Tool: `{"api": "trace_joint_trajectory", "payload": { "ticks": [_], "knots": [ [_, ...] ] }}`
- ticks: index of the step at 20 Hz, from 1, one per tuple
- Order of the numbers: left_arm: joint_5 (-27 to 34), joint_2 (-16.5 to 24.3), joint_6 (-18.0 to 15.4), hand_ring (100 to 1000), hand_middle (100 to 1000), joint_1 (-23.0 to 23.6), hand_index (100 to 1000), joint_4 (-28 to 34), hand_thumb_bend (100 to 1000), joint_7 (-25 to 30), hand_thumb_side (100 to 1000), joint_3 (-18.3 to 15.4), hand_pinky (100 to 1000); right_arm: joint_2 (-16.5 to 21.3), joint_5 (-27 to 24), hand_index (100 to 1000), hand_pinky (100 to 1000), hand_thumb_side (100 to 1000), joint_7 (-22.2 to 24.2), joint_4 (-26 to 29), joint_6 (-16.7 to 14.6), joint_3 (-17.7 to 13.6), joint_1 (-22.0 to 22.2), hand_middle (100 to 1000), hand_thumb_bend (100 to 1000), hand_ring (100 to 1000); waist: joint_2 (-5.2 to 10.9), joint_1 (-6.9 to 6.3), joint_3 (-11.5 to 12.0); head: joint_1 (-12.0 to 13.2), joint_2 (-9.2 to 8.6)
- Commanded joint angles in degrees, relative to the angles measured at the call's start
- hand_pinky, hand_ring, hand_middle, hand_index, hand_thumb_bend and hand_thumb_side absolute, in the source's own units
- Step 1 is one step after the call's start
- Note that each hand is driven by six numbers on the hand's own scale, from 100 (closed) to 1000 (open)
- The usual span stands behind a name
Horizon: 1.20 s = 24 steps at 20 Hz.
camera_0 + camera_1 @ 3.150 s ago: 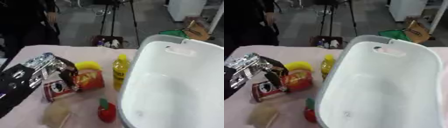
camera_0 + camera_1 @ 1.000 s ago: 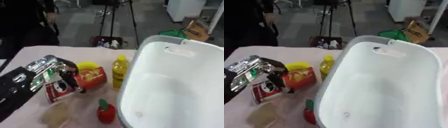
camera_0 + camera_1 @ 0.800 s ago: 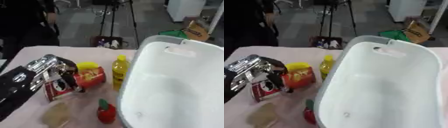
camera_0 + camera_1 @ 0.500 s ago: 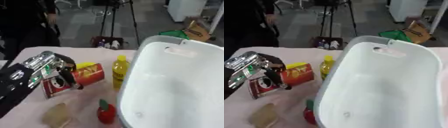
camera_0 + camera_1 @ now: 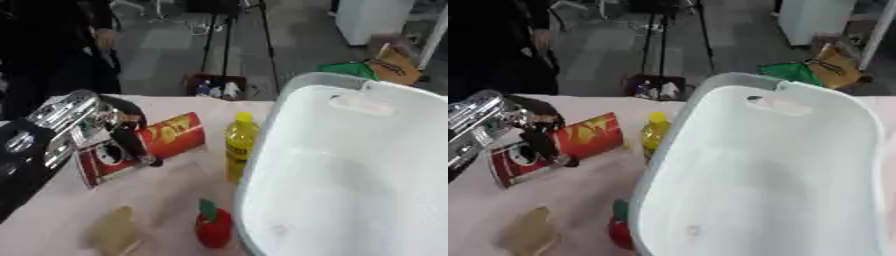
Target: Pick up objects on the table and place them in the box.
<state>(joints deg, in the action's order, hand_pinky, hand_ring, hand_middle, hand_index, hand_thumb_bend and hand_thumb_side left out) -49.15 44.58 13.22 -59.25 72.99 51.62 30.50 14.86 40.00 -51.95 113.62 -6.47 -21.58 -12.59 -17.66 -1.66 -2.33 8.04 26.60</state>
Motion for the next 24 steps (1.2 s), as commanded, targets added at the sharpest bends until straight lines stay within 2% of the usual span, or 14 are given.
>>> {"api": "trace_joint_trajectory", "payload": {
  "ticks": [1, 12, 19, 24],
  "knots": [
    [-0.27, 2.76, 1.24, 605, 522, -1.95, 671, 1.77, 310, 0.35, 744, -2.01, 659, 1.86, -0.10, 694, 716, 707, -0.01, 0.97, -0.03, -0.52, -0.16, 554, 100, 538, 1.68, 0.07, 0.13, 0.13, -0.57],
    [-0.81, 1.69, 3.05, 597, 518, -6.65, 660, 2.07, 326, 0.35, 756, -5.78, 651, 2.32, 0.02, 694, 716, 709, -0.01, 0.97, 0.09, -0.48, 0.32, 555, 100, 539, 2.77, -0.36, 0.04, 0.36, 0.11],
    [-2.73, 0.31, 2.46, 592, 513, -10.33, 656, -0.98, 328, 0.35, 764, -7.61, 646, 2.69, 0.11, 694, 715, 710, -0.01, 0.97, 0.18, -0.48, 0.61, 556, 100, 540, 3.48, -0.70, 0.17, 0.34, 0.66],
    [-3.33, -2.23, 1.73, 584, 507, -14.15, 652, -2.77, 336, 0.35, 765, -8.41, 637, 2.81, 0.07, 694, 716, 710, -0.01, 0.97, 0.31, -0.42, 0.88, 556, 100, 541, 4.00, -0.80, 0.27, 0.50, 1.15]
  ]
}}
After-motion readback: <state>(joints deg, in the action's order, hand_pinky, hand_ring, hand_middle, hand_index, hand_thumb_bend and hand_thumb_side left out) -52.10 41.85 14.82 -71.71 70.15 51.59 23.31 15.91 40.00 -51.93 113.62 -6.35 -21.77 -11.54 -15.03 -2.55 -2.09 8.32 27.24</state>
